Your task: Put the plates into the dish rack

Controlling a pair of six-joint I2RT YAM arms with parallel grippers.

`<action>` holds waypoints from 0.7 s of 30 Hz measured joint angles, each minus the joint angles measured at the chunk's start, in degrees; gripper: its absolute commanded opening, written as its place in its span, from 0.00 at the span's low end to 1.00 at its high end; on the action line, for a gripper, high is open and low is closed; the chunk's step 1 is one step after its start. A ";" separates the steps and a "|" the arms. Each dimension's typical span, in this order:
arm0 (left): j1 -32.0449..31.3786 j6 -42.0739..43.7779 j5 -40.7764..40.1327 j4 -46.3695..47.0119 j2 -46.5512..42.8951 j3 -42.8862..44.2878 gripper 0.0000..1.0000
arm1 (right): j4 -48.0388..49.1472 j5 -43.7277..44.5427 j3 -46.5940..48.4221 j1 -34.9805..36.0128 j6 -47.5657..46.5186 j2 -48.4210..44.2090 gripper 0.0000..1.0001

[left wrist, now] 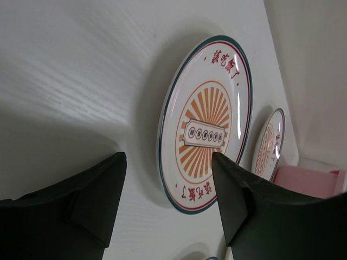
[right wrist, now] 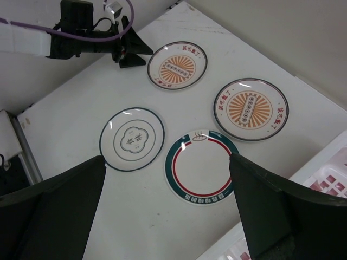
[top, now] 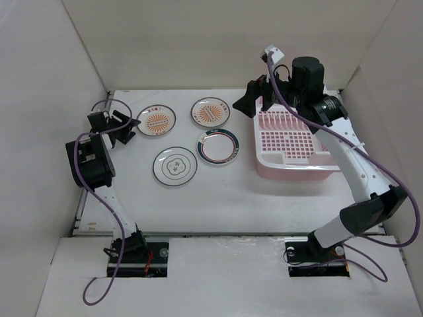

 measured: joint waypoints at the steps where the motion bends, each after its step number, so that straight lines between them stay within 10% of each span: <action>1: -0.11 -0.55 0.35 0.76 0.74 0.59 0.62 | -0.02 0.17 0.00 -0.02 -0.09 0.04 1.00; 7: -1.16 -3.56 1.84 3.63 3.98 3.56 0.62 | -0.50 1.86 0.48 -0.02 -0.90 0.37 1.00; 21: -2.10 -5.33 1.90 1.84 8.66 7.43 0.00 | -0.92 2.97 2.38 -0.02 -1.16 2.69 1.00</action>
